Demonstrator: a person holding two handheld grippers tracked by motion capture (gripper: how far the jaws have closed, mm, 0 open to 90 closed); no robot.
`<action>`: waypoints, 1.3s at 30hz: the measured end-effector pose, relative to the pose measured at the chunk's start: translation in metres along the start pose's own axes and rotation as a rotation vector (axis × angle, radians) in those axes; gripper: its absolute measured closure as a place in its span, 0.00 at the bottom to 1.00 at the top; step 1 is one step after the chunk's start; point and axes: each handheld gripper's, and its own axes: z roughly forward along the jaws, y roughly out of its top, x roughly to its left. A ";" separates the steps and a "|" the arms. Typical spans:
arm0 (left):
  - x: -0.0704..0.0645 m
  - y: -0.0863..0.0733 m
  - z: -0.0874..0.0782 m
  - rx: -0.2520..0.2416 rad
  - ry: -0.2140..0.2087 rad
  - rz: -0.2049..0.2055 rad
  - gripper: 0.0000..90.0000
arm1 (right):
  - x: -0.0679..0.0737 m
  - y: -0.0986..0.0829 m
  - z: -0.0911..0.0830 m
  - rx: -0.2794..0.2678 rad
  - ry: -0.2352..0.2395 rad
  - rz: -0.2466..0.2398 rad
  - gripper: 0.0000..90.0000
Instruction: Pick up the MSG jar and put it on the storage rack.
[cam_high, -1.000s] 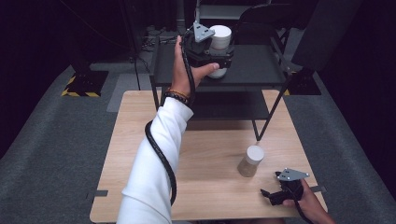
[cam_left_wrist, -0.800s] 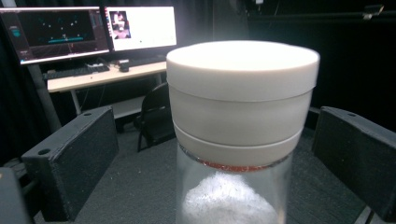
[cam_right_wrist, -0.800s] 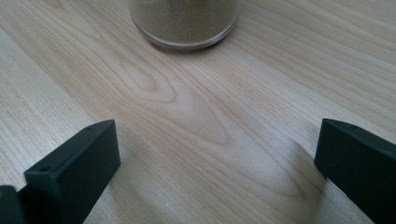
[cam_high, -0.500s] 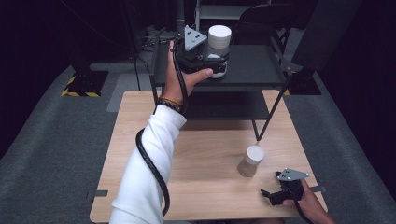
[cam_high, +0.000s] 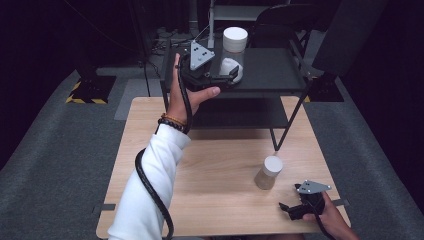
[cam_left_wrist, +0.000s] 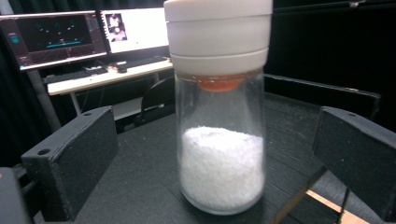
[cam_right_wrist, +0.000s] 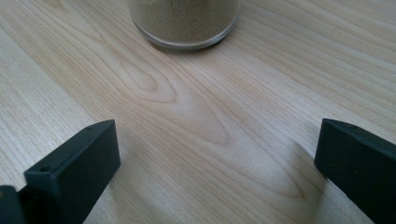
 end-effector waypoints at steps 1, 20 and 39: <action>0.000 -0.001 -0.001 0.000 -0.001 0.001 0.00 | 0.000 0.000 0.000 0.000 0.000 0.000 0.00; -0.008 -0.025 -0.025 -0.010 -0.046 0.029 0.00 | 0.000 0.000 0.000 -0.001 0.000 0.000 0.00; -0.016 -0.075 -0.044 0.049 -0.062 0.053 0.00 | 0.000 0.000 0.000 0.000 0.000 0.000 0.00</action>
